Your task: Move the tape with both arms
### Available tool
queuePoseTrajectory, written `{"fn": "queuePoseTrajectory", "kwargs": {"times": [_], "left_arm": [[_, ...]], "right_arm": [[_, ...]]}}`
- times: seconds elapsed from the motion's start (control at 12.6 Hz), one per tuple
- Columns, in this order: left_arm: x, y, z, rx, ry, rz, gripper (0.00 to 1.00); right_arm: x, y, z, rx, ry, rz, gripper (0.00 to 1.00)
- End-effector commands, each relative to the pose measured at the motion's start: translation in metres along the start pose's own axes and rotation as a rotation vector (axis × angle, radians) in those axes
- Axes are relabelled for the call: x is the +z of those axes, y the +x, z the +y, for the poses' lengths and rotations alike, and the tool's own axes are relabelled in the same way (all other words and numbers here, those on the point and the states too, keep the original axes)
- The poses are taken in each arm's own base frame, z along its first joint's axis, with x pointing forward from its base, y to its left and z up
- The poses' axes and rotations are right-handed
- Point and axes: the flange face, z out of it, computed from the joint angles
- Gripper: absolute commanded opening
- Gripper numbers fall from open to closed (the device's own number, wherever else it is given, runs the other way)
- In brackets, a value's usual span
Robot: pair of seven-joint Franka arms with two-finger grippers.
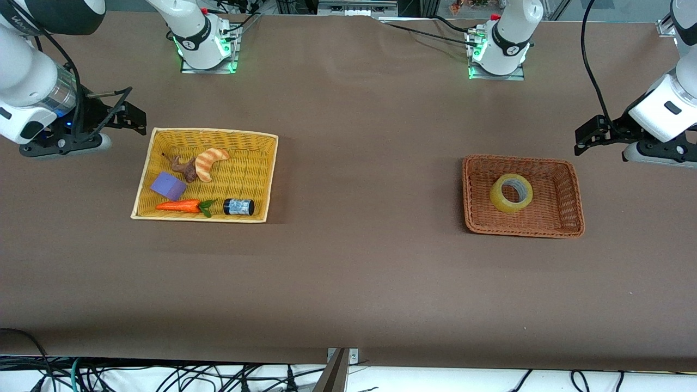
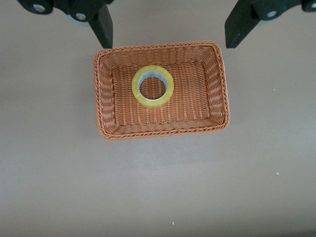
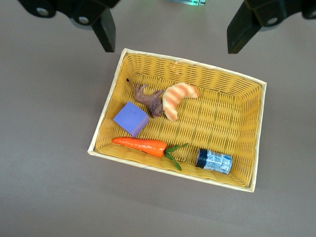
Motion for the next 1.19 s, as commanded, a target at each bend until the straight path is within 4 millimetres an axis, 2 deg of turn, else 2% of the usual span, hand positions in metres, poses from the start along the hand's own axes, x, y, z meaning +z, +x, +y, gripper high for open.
{"fn": "queuePoseTrajectory", "kwargs": {"times": [0.0,1.11], "left_arm": [[-0.0015,-0.0008,-0.0011,-0.002,0.024,-0.005,1.00],[-0.0037,-0.0017,0.0032,0.004,0.023,-0.014,1.00]], "right_arm": [[-0.0068,0.0000,0.0016,-0.025,-0.012,0.008,1.00],[-0.0068,0.0000,0.0016,-0.025,-0.012,0.008,1.00]]}}
